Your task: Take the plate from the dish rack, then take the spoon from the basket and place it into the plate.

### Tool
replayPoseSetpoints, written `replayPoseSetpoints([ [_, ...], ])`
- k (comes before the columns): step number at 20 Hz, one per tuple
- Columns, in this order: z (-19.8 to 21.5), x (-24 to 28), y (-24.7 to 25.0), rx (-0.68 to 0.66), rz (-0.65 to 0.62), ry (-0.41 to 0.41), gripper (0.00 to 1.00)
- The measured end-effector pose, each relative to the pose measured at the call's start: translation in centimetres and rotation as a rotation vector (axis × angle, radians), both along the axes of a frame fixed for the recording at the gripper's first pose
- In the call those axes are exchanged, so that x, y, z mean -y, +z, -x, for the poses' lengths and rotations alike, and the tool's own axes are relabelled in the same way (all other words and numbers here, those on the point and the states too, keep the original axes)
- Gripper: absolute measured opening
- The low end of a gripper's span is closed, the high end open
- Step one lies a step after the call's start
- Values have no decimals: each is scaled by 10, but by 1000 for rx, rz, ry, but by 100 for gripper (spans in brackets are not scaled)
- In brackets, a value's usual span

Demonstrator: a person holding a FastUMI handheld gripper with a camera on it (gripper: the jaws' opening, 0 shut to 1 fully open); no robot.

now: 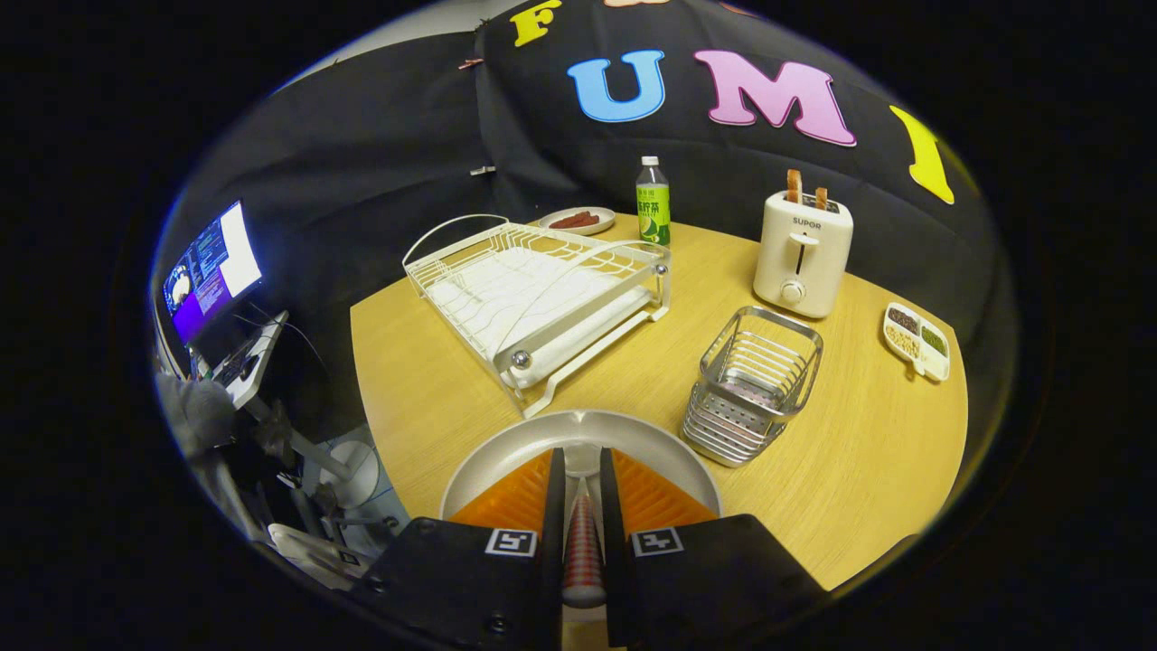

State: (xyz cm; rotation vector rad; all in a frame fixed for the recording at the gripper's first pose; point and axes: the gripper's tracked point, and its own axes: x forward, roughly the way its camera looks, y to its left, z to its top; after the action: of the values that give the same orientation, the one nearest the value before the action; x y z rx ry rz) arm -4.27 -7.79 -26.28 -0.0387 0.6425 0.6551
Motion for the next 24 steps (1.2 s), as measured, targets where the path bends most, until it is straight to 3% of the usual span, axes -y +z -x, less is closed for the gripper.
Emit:
replayPoseSetpoints([
  [5,3,3,0,-27,3,-30,27],
  [8,-1,12,20,-40,-18,-79,100],
  [14,-23,65,114,184,-4,-340,99],
  [20,-3,89,196,307,-65,-638,99],
  [24,15,97,228,401,-19,-747,99],
])
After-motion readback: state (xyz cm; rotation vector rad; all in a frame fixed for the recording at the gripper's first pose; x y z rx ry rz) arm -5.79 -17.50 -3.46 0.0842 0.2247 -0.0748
